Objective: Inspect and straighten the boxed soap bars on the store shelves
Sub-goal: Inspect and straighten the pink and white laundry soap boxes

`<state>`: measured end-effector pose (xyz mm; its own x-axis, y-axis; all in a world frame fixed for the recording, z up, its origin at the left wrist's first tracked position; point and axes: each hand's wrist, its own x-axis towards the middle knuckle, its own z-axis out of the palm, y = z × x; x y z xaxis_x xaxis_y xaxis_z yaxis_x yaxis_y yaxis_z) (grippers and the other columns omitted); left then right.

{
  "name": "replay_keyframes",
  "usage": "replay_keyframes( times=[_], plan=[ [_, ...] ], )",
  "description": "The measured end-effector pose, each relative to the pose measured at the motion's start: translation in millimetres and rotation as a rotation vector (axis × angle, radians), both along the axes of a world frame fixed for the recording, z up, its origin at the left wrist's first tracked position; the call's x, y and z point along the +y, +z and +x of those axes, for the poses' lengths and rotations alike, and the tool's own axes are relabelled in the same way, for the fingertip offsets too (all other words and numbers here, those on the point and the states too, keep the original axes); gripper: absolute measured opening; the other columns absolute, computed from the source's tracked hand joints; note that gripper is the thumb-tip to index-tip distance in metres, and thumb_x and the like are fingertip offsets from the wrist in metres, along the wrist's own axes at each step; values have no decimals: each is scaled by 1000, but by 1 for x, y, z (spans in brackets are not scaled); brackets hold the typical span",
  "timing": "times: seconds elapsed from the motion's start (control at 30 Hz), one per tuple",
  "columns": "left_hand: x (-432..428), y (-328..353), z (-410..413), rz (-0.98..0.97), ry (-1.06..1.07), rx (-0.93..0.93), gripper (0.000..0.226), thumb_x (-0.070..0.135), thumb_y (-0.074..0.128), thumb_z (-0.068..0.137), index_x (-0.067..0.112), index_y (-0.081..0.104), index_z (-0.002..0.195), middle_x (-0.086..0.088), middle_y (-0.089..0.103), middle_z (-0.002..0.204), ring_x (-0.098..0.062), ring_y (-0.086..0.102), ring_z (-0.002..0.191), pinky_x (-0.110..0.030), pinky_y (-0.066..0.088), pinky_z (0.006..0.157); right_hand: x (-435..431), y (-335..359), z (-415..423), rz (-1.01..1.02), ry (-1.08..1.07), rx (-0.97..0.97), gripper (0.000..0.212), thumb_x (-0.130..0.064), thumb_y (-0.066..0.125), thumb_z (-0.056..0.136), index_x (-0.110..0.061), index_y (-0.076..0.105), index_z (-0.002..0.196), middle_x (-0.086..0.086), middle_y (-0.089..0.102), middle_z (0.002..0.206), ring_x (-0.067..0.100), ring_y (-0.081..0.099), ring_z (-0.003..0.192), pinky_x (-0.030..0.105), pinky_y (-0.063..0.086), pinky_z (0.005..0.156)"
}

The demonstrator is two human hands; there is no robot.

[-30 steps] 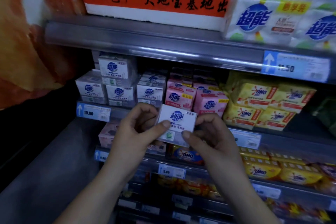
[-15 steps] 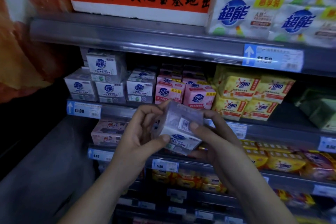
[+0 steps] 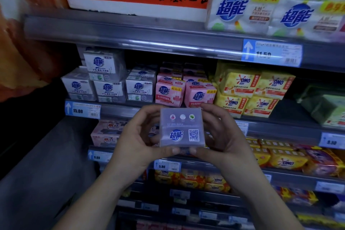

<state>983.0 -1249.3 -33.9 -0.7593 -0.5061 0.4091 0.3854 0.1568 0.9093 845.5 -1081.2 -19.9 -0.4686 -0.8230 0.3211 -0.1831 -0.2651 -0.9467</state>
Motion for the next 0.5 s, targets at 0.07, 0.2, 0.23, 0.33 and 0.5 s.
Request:
replay_keyframes(
  times=[0.07, 0.2, 0.23, 0.33, 0.5],
  plan=[
    [1, 2, 0, -13, -2, -8, 73, 14, 94, 64, 31, 64, 128, 4, 71, 131, -19, 66, 126, -25, 60, 86, 2, 1, 1, 6, -20, 29, 72, 5, 77, 87, -35, 52, 141, -4, 61, 147, 18, 58, 136, 27, 55, 99],
    [0, 8, 7, -94, -133, -18, 97, 21, 95, 70, 37, 48, 152, 7, 49, 157, -24, 60, 134, -36, 63, 87, 1, 3, 5, 56, -145, -82, 47, -28, 73, 95, -42, 56, 136, -9, 73, 126, 17, 73, 111, 24, 61, 82],
    [0, 9, 8, -137, -136, -30, 95, 19, 95, 70, 37, 50, 152, 6, 44, 160, -25, 58, 136, -37, 63, 88, 0, 3, 7, 72, -174, -138, 38, -38, 71, 96, -42, 60, 132, -8, 76, 119, 19, 76, 104, 26, 62, 79],
    [4, 9, 6, -174, -21, -43, 72, 23, 93, 68, 35, 67, 134, 5, 60, 138, -27, 67, 118, -33, 64, 83, -3, 5, 13, 146, -218, -286, 49, -67, 62, 83, -39, 72, 121, 3, 81, 104, 30, 80, 88, 30, 63, 69],
    [5, 8, 3, -147, 133, -109, 56, 44, 92, 62, 39, 70, 114, 2, 74, 108, -26, 72, 91, -34, 62, 73, 2, 8, 16, 91, 0, -494, 61, -74, 66, 82, -25, 77, 116, 20, 78, 109, 30, 77, 77, 34, 63, 67]
  ],
)
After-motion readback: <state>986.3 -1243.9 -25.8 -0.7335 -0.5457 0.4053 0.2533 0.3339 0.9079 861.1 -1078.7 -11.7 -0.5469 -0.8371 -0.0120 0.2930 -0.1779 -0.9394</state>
